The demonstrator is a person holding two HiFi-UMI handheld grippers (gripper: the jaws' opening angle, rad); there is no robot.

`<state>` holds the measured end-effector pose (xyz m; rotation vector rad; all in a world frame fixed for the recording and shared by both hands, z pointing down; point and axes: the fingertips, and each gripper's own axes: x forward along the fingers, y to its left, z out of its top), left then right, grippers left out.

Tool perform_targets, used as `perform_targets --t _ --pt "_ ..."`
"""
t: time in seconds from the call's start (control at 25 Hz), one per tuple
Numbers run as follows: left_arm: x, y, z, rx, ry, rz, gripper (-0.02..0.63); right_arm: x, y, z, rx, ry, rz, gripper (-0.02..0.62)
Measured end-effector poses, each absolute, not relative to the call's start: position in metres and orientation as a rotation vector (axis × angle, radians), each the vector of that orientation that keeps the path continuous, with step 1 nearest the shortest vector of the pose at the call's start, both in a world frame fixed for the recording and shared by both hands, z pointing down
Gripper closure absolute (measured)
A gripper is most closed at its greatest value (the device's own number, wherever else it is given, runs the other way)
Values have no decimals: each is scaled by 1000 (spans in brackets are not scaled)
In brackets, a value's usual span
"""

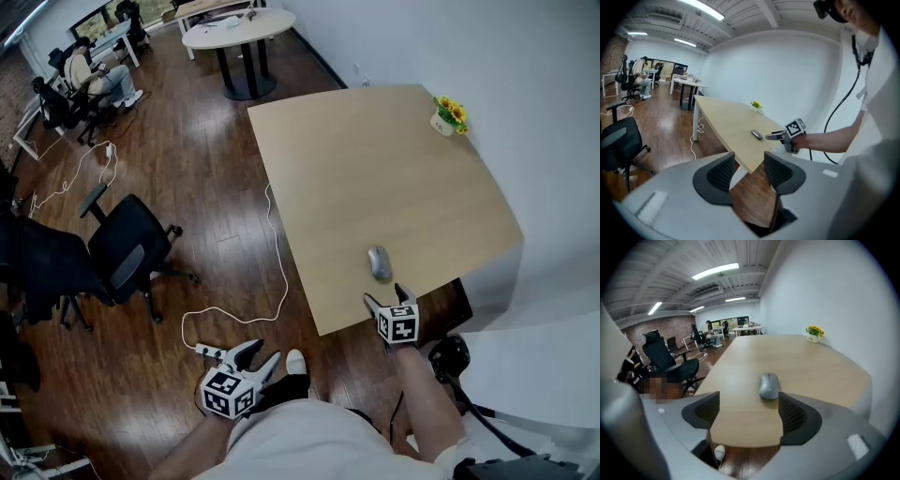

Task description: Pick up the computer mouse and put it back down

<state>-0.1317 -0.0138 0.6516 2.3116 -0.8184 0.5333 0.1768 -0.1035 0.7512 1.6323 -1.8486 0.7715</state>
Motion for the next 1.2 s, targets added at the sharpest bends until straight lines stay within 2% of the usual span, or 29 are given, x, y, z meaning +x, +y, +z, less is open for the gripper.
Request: perform_targets --t 0.32,0.44,0.52,0.64,0.84,1.2 --pt "-153 -37 674 2211 -860 566 428 224 -198 824 1685 -1653 858 201" --pt "-147 -30 677 2176 -873 575 429 221 -201 828 1658 -1701 859 235" --pt "-139 -22 678 2160 -887 578 428 220 -200 829 1642 -1727 859 290" --pt "-124 -12 679 2160 -919 589 428 220 -201 828 1601 -1762 856 291" --pt "-92 -7 654 2157 -987 538 428 221 -186 808 1488 -1865 845 293" --pt "-45 -12 627 2278 -941 481 428 211 -114 716 1448 -2076 821 293"
